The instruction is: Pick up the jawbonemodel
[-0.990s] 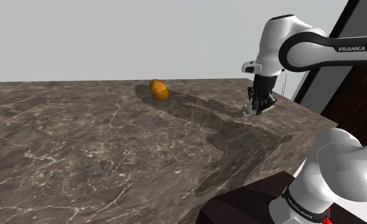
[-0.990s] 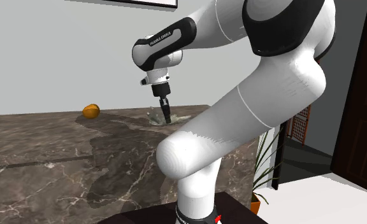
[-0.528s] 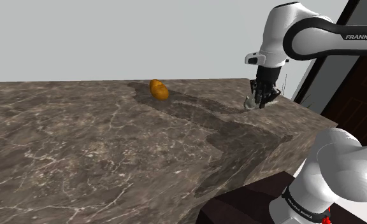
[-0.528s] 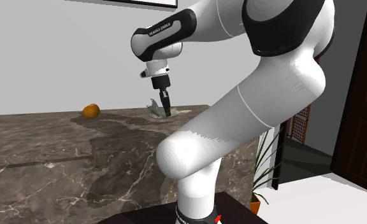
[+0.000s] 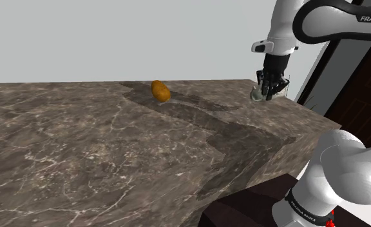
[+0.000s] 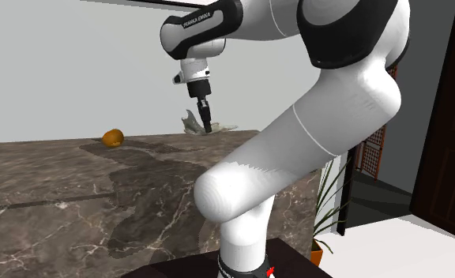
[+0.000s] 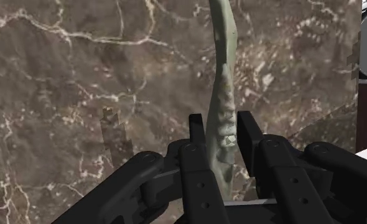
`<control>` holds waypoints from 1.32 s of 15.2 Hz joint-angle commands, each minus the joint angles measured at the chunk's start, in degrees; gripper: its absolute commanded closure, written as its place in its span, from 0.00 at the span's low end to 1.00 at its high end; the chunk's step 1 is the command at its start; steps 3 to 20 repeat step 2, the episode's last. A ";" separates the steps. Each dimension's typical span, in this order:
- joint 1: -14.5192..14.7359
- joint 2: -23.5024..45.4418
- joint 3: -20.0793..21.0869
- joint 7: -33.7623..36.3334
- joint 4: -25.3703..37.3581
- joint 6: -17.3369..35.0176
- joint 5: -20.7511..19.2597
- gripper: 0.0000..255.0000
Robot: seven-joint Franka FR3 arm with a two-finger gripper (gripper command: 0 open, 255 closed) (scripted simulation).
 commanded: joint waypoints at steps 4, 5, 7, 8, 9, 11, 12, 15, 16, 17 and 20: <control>0.07 0.07 0.27 -0.04 0.83 -0.81 0.21 1.00; 0.07 0.07 0.27 -0.04 0.83 -0.81 0.21 1.00; 0.07 0.07 0.27 -0.04 0.83 -0.81 0.21 1.00; 0.07 0.07 0.27 -0.04 0.83 -0.81 0.21 1.00; 0.07 0.07 0.27 -0.04 0.83 -0.81 0.21 1.00; 0.07 0.07 0.27 -0.04 0.83 -0.81 0.21 1.00; 0.07 0.07 0.27 -0.04 0.83 -0.81 0.21 1.00; 0.07 0.07 0.27 -0.04 0.83 -0.81 0.21 1.00; 0.07 0.07 0.27 -0.04 0.83 -0.81 0.21 1.00; 0.07 0.07 0.27 -0.04 0.83 -0.81 0.21 1.00; 0.07 0.07 0.27 -0.04 0.83 -0.81 0.21 1.00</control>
